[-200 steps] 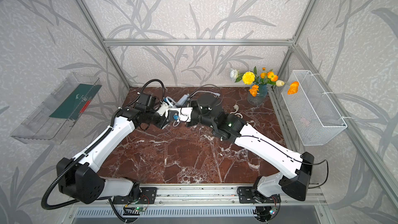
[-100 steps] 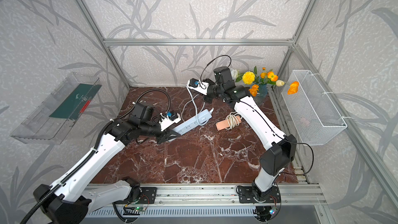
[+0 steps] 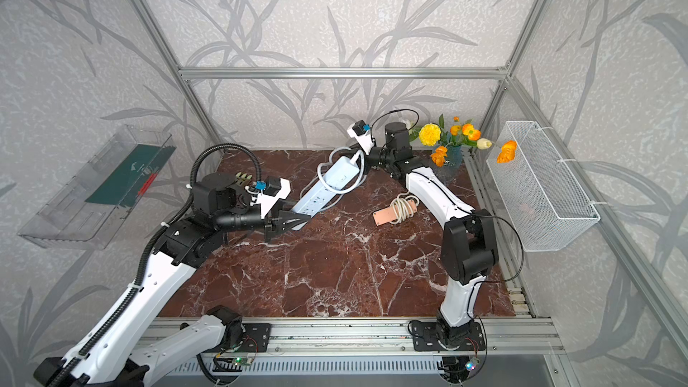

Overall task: Wrap the cord around the power strip
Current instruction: Wrap the power cord around the power strip.

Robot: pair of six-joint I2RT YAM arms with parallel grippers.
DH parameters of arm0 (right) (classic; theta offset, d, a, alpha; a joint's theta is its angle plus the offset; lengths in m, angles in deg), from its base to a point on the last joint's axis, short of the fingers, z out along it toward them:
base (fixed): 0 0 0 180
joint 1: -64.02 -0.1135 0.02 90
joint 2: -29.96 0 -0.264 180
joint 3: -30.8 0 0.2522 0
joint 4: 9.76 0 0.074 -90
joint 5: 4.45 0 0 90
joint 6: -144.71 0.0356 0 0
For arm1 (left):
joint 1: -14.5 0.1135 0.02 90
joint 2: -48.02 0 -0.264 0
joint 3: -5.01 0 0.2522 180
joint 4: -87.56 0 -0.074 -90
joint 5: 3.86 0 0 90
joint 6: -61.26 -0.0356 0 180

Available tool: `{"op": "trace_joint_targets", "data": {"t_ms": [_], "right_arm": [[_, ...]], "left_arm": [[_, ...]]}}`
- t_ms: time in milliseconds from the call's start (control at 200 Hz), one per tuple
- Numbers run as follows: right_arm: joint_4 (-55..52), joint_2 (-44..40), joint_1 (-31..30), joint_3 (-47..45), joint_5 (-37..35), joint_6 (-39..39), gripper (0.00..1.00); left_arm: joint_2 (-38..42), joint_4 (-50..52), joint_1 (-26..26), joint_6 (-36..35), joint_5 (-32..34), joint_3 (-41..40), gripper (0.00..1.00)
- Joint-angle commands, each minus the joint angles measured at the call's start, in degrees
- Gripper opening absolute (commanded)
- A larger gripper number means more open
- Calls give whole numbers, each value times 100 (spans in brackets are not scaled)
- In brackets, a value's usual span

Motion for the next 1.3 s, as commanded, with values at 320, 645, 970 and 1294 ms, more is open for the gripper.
{"op": "trace_joint_targets", "data": {"t_ms": [320,645,970,1294], "right_arm": [[3193,419,-1069,-1537,-1772,1567,41],[4444,1055,-1352,-2083,-2709,1968,60],[4577,1498,-1484,-1871,-2764,2303,51],[3826,716,-1747,-2725,-3505,1532,0]], "left_arm": [[-148,-1085,12,403,784,498,0],[-328,-830,18,394,1340,881,0],[-391,-899,36,532,1519,999,0],[-725,79,720,474,3955,1321,0]]}}
